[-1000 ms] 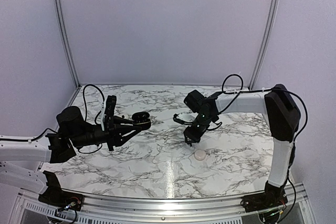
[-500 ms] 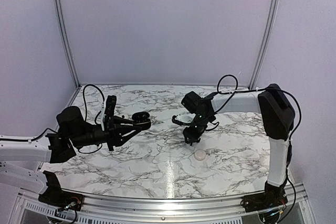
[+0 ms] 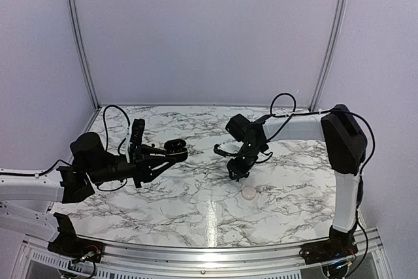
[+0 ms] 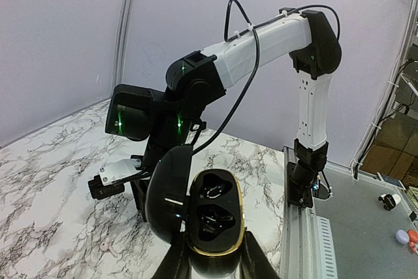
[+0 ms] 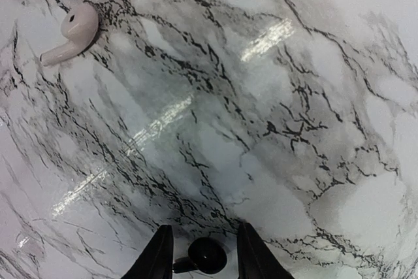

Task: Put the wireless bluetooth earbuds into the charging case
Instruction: Pick up the right earbud from the center of the board.

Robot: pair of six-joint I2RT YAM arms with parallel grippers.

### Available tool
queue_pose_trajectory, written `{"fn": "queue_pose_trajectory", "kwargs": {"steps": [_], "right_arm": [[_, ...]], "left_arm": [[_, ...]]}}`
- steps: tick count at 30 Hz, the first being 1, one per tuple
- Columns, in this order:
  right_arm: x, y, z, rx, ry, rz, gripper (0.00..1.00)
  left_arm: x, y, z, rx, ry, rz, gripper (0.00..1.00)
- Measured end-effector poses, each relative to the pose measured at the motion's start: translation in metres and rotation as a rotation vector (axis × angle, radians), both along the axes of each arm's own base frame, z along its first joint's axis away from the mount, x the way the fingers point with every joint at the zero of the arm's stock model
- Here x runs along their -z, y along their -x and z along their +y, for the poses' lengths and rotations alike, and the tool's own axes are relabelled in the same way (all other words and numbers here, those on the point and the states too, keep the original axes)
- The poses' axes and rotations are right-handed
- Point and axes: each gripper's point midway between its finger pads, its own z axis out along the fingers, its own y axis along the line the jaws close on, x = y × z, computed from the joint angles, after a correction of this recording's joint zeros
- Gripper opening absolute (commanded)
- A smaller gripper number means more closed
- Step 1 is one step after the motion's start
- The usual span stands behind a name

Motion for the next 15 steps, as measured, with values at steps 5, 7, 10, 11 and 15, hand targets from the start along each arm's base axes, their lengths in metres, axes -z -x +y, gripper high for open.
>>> {"fn": "queue_pose_trajectory", "kwargs": {"steps": [5, 7, 10, 11, 15], "right_arm": [[0.0002, 0.0002, -0.0017, 0.017, -0.004, 0.006, 0.33], [0.0002, 0.0002, -0.0018, 0.022, -0.006, 0.005, 0.34], [-0.0001, 0.0021, -0.0034, 0.028, -0.005, 0.007, 0.34], [0.0000, 0.0028, -0.0043, 0.029, -0.005, 0.008, 0.33], [0.0000, 0.0041, -0.0059, 0.036, -0.002, 0.010, 0.31]], "left_arm": [[0.0000, 0.0000, 0.0000, 0.000, 0.000, 0.000, 0.00], [0.0000, -0.0001, 0.0000, 0.000, 0.000, 0.000, 0.00], [0.0000, 0.0000, 0.0000, 0.000, 0.000, 0.000, 0.00], [0.0000, 0.0000, 0.0000, 0.000, 0.000, 0.000, 0.00], [0.0000, 0.0000, 0.0000, 0.000, 0.000, 0.000, 0.00]]}}
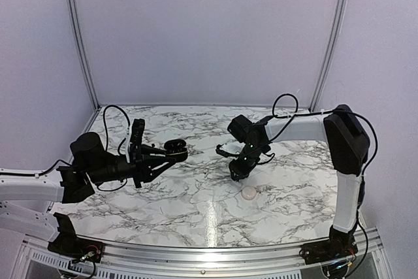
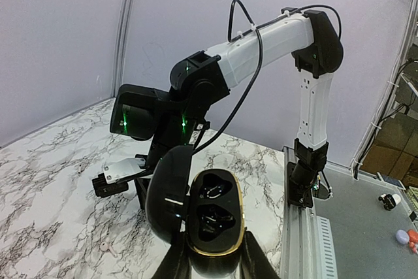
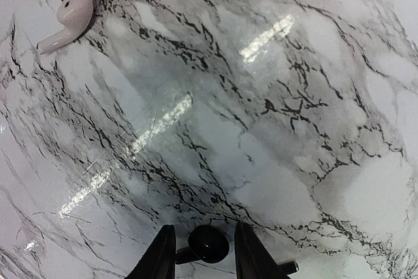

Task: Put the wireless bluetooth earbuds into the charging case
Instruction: Pick up the right earbud from the center of the board.

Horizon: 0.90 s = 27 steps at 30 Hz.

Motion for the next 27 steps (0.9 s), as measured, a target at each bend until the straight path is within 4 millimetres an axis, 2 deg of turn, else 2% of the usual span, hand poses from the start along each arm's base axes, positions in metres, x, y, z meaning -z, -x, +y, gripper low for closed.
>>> {"fn": "queue_pose_trajectory", "kwargs": {"steps": [19, 23, 27], "right_arm": [[-0.002, -0.001, 0.000, 0.011, -0.006, -0.006, 0.13], [-0.014, -0.005, 0.003, 0.009, -0.031, -0.038, 0.10], [-0.036, -0.011, 0.007, 0.001, -0.061, -0.111, 0.09]], "left_arm": [[0.000, 0.000, 0.000, 0.000, 0.000, 0.000, 0.00], [0.000, 0.000, 0.000, -0.001, -0.001, -0.003, 0.00], [0.000, 0.000, 0.000, -0.001, -0.001, -0.004, 0.00]]}}
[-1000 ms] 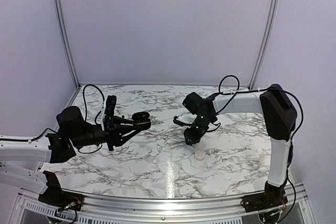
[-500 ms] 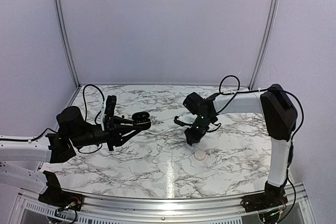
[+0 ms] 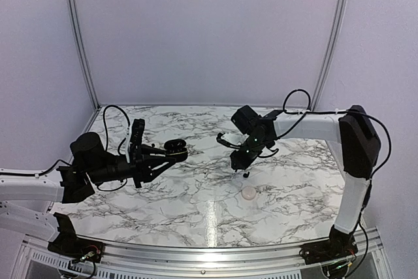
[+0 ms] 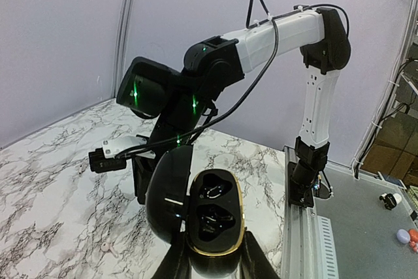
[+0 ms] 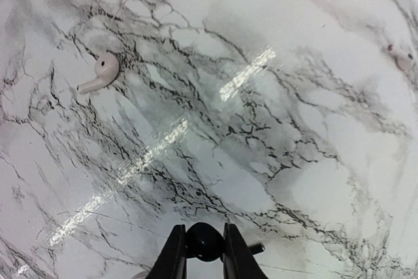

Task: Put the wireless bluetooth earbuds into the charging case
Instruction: Pick up the right earbud from the center of the board.

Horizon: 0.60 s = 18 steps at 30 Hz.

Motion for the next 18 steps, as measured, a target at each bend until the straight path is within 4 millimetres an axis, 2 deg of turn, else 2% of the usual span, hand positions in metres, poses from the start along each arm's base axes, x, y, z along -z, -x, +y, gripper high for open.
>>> {"fn": "queue_pose_trajectory", "kwargs": {"steps": [5, 10, 15, 18], "right_arm": [[-0.045, -0.006, 0.009, -0.023, -0.059, -0.154, 0.08], [-0.115, 0.006, 0.030, -0.093, -0.194, -0.342, 0.08], [-0.187, 0.033, 0.052, -0.187, -0.340, -0.540, 0.08], [-0.218, 0.057, 0.065, -0.266, -0.409, -0.635, 0.08]], "left_arm": [[0.000, -0.001, 0.000, -0.003, -0.001, -0.002, 0.00], [0.000, -0.002, 0.001, -0.007, -0.001, -0.002, 0.00], [0.000, -0.003, 0.001, -0.009, -0.001, -0.004, 0.00], [0.000, -0.002, 0.001, -0.006, -0.003, -0.010, 0.00]]}}
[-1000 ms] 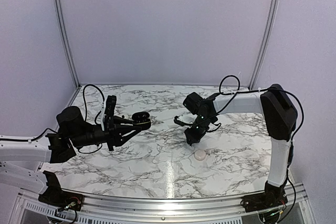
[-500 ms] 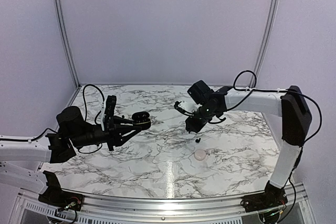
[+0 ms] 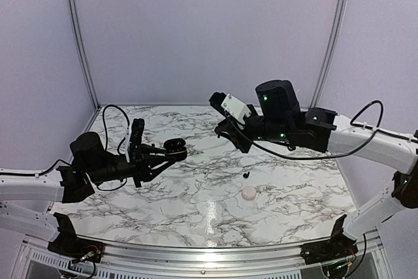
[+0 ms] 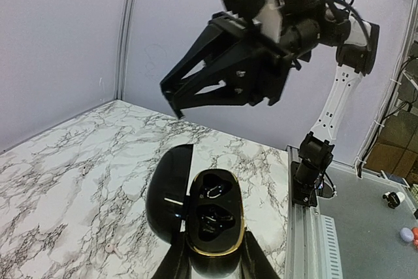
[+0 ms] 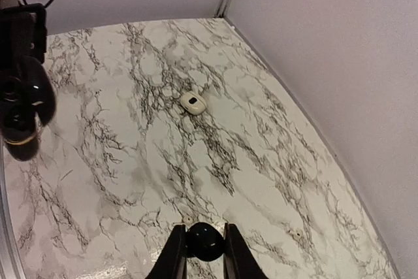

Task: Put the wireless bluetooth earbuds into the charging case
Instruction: Pick up the right earbud from the center of the board, then insert the right earbud into the right side groove of the charging case.

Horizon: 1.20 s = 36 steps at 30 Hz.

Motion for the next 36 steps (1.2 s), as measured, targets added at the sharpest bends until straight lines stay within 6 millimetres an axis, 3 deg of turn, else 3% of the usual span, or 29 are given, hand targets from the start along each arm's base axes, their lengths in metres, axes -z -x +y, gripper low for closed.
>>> {"fn": "queue_pose_trajectory", "kwargs": {"steps": [4, 9, 19, 24, 36], "right_arm": [[-0.027, 0.039, 0.018, -0.120, -0.046, -0.112, 0.07], [-0.042, 0.079, 0.034, -0.233, -0.077, -0.220, 0.07], [-0.060, 0.128, 0.056, -0.350, -0.084, -0.385, 0.07], [-0.057, 0.138, 0.060, -0.353, -0.058, -0.453, 0.06], [-0.063, 0.132, 0.062, -0.317, -0.052, -0.532, 0.06]], "left_arm": [[-0.001, 0.002, 0.000, 0.011, -0.004, -0.026, 0.00], [-0.003, 0.006, 0.000, 0.030, -0.008, -0.060, 0.00], [-0.003, 0.014, -0.002, 0.079, -0.014, -0.087, 0.00], [-0.003, 0.018, -0.003, 0.099, -0.018, -0.105, 0.00], [-0.007, 0.033, -0.004, 0.157, -0.016, -0.172, 0.00]]}}
